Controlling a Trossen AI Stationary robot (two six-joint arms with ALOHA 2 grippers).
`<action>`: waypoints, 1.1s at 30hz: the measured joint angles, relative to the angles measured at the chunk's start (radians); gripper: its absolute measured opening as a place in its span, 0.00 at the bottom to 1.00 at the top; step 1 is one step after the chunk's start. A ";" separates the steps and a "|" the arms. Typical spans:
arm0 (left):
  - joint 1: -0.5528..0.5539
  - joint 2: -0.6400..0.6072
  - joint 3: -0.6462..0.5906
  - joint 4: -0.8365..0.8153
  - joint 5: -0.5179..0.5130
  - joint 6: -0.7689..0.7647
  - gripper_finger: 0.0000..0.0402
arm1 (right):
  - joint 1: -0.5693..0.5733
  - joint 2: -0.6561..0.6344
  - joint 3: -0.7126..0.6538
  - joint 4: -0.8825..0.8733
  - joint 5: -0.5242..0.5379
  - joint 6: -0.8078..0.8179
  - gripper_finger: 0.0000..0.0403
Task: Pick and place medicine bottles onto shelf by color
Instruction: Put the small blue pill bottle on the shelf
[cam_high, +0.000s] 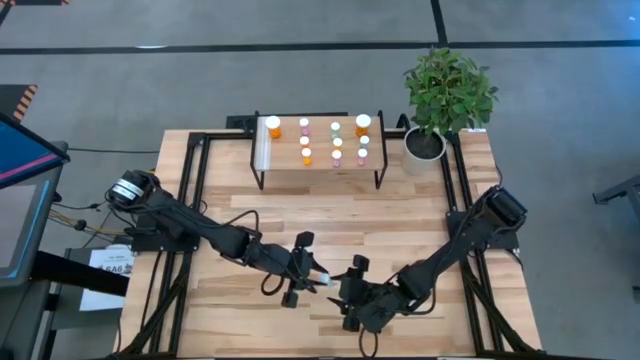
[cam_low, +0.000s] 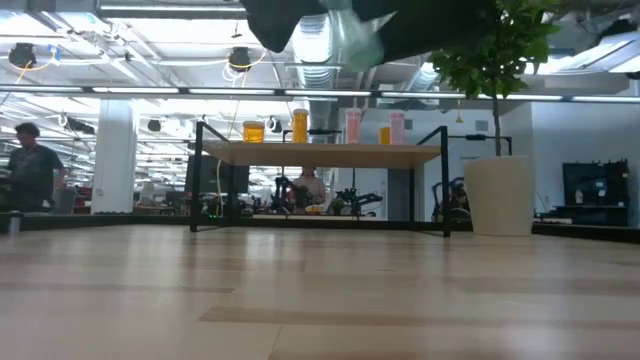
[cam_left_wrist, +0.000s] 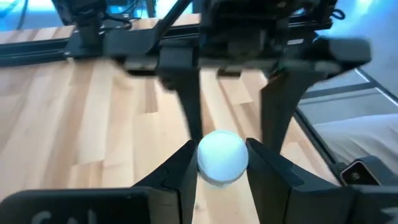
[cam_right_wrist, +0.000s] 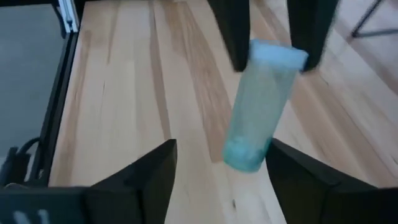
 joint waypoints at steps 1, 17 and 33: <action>0.006 -0.007 0.000 -0.014 -0.014 0.002 0.26 | 0.004 -0.016 0.000 -0.034 0.001 0.024 0.64; 0.081 -0.172 -0.002 -0.231 -0.097 -0.104 0.25 | 0.063 -0.078 0.002 -0.200 0.080 0.155 0.65; -0.074 -0.172 -0.002 -0.572 -0.162 -0.306 0.26 | 0.062 -0.077 0.002 -0.233 0.086 0.174 0.65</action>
